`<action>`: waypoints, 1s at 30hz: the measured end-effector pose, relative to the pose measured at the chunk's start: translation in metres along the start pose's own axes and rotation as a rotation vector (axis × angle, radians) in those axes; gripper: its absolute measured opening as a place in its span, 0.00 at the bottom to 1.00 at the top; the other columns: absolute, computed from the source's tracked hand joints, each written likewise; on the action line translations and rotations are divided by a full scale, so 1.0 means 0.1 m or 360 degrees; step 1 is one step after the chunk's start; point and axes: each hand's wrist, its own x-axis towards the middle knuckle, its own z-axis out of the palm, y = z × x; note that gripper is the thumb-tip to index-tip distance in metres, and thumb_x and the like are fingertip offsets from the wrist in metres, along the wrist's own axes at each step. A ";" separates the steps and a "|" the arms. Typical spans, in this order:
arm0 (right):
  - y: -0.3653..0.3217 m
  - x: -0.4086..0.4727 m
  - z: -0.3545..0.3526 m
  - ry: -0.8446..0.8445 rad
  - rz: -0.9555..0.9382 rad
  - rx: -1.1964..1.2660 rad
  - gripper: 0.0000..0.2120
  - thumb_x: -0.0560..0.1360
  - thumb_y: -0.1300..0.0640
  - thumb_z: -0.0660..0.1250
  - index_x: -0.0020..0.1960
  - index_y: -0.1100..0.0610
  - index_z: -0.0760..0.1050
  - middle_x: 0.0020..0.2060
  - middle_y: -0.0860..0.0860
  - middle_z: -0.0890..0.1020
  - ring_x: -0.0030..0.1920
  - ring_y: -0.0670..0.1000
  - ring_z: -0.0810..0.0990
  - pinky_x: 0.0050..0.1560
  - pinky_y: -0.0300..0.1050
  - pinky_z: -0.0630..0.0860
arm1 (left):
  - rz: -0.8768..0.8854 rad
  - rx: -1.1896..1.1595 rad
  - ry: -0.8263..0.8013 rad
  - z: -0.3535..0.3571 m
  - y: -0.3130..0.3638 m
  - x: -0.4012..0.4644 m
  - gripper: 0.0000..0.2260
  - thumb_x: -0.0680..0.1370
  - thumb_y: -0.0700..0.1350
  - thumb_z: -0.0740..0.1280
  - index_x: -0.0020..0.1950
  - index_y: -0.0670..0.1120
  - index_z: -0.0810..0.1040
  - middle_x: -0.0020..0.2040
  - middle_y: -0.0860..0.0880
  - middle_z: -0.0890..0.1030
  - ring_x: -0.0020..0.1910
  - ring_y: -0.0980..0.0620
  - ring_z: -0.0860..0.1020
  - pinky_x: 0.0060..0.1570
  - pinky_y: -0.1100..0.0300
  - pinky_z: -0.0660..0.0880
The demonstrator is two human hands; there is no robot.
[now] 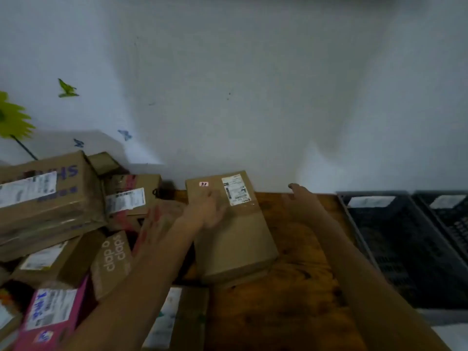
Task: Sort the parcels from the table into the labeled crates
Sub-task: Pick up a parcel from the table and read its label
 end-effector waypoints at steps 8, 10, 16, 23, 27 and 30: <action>0.30 0.73 0.44 -0.0338 -0.0083 0.0147 0.27 0.85 0.48 0.58 0.80 0.60 0.59 0.77 0.58 0.66 0.76 0.59 0.66 0.74 0.54 0.63 | -0.0393 0.0032 0.0146 0.43 0.29 -0.04 0.26 0.85 0.55 0.55 0.81 0.51 0.53 0.82 0.47 0.53 0.79 0.45 0.59 0.74 0.45 0.61; 0.37 0.82 0.63 -0.0441 -0.0070 0.0198 0.31 0.84 0.44 0.58 0.81 0.57 0.56 0.79 0.56 0.62 0.78 0.58 0.63 0.77 0.57 0.62 | -0.0440 0.0144 0.0211 0.54 0.34 -0.10 0.25 0.85 0.54 0.55 0.81 0.49 0.55 0.81 0.47 0.56 0.78 0.46 0.60 0.74 0.50 0.60; 0.52 0.80 1.13 -0.0622 -0.0044 0.0423 0.24 0.82 0.43 0.60 0.74 0.53 0.65 0.69 0.55 0.73 0.66 0.58 0.75 0.66 0.61 0.75 | -0.0593 0.0205 0.0243 1.04 0.46 -0.22 0.28 0.84 0.54 0.56 0.81 0.46 0.54 0.81 0.43 0.55 0.81 0.44 0.51 0.79 0.46 0.51; 0.63 0.72 1.42 -0.0646 0.0026 0.0572 0.29 0.82 0.41 0.60 0.78 0.52 0.60 0.71 0.54 0.73 0.69 0.60 0.73 0.70 0.61 0.71 | -0.1344 -0.0207 0.0425 1.39 0.49 -0.52 0.33 0.82 0.61 0.55 0.80 0.44 0.52 0.80 0.39 0.54 0.77 0.39 0.58 0.72 0.45 0.63; 0.61 0.65 1.41 -0.0616 0.0086 0.0652 0.26 0.83 0.45 0.59 0.78 0.53 0.61 0.70 0.55 0.75 0.69 0.62 0.74 0.69 0.55 0.70 | -0.1346 -0.0281 0.0407 1.43 0.47 -0.51 0.33 0.82 0.62 0.55 0.80 0.46 0.51 0.75 0.39 0.62 0.70 0.40 0.67 0.67 0.47 0.70; 0.69 0.64 1.32 -0.0563 0.0109 0.0681 0.23 0.83 0.46 0.60 0.76 0.52 0.63 0.68 0.54 0.77 0.67 0.60 0.75 0.66 0.53 0.71 | -0.1276 -0.0367 0.0370 1.46 0.53 -0.51 0.33 0.81 0.63 0.57 0.81 0.49 0.51 0.74 0.41 0.61 0.69 0.42 0.68 0.65 0.49 0.72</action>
